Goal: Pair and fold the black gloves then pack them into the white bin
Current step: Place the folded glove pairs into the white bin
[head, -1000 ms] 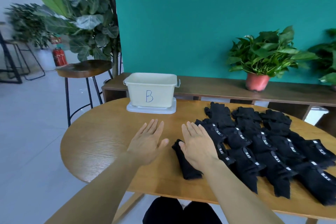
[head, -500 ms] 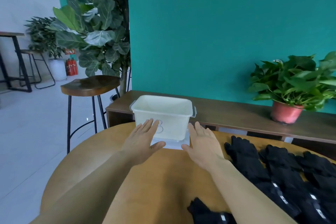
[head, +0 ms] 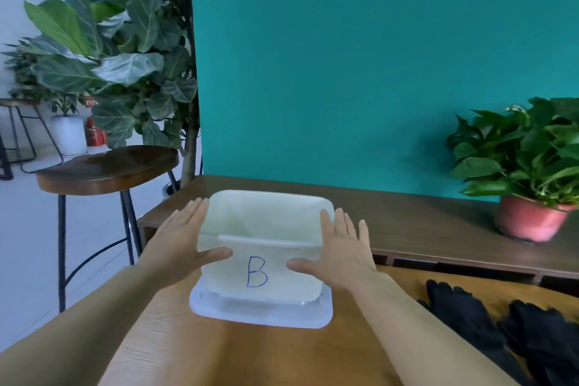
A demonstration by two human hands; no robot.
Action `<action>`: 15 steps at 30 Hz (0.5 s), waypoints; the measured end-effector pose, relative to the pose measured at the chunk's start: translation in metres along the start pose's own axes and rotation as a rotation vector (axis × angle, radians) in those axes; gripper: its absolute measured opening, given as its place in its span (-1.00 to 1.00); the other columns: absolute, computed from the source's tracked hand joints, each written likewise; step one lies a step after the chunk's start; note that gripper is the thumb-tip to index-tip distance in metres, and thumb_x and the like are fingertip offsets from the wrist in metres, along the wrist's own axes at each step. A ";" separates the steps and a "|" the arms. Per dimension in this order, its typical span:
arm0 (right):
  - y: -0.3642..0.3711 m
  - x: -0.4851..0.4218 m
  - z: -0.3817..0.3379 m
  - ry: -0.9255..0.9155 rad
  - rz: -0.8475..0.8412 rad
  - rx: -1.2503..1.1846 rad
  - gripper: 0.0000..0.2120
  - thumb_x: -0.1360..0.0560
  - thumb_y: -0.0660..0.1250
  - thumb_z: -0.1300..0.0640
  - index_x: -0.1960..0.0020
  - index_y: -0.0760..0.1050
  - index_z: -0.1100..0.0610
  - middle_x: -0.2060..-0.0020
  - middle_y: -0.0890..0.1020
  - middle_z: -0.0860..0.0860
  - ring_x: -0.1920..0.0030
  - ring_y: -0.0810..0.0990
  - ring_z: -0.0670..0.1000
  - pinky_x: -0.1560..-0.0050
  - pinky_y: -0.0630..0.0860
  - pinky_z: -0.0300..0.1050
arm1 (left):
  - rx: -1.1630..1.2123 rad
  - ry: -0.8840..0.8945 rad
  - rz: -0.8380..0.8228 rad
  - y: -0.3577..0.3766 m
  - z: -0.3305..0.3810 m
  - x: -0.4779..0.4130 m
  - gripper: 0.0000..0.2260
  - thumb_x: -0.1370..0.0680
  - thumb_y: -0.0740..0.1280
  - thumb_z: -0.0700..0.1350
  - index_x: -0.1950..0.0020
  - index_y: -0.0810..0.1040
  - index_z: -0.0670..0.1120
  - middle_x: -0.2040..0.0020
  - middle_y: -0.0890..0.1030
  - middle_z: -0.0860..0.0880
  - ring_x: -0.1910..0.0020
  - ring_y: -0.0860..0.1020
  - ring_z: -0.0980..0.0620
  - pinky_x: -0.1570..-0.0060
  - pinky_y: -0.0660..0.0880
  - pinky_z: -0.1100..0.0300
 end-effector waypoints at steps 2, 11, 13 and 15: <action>0.007 -0.009 0.007 0.047 -0.024 -0.042 0.18 -0.30 0.14 -0.59 -0.59 -0.29 0.07 -0.58 -0.19 0.16 -0.57 -0.26 0.09 -0.47 -0.37 0.19 | 0.002 -0.042 -0.021 0.002 -0.007 -0.008 0.03 -0.35 0.18 0.44 -0.62 -0.14 -0.07 -0.63 -0.06 -0.01 -0.60 -0.08 0.02 -0.52 -0.11 0.08; 0.014 -0.015 0.012 0.076 0.056 -0.198 0.10 -0.28 0.14 -0.61 -0.58 0.03 0.04 -0.55 0.15 0.11 -0.58 -0.12 0.01 -0.47 -0.34 0.23 | 0.190 -0.048 -0.022 0.014 -0.002 -0.016 0.00 -0.35 0.31 0.36 -0.62 -0.03 -0.06 -0.60 0.13 -0.03 -0.56 0.12 -0.10 -0.51 0.03 -0.08; 0.015 -0.016 0.011 0.079 0.071 -0.223 0.08 -0.30 0.16 -0.59 -0.59 0.03 0.03 -0.55 0.16 0.11 -0.58 -0.12 0.01 -0.47 -0.33 0.23 | 0.211 -0.055 -0.010 0.012 0.001 -0.013 -0.02 -0.36 0.31 0.33 -0.62 -0.02 -0.05 -0.60 0.13 -0.03 -0.56 0.11 -0.12 -0.51 0.01 -0.10; 0.015 -0.016 0.011 0.075 0.087 -0.268 0.07 -0.30 0.19 -0.57 -0.59 0.03 0.03 -0.55 0.17 0.09 -0.58 -0.11 0.00 -0.47 -0.30 0.24 | 0.217 -0.064 -0.004 0.010 0.003 -0.012 -0.01 -0.34 0.28 0.34 -0.62 -0.03 -0.06 -0.60 0.13 -0.04 -0.56 0.10 -0.12 -0.51 0.01 -0.11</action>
Point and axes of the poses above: each hand's wrist, its own x-axis away from the middle knuckle, its own y-axis out of the palm, z = x × y, the point moved 8 cm from there along -x, towards the middle knuckle
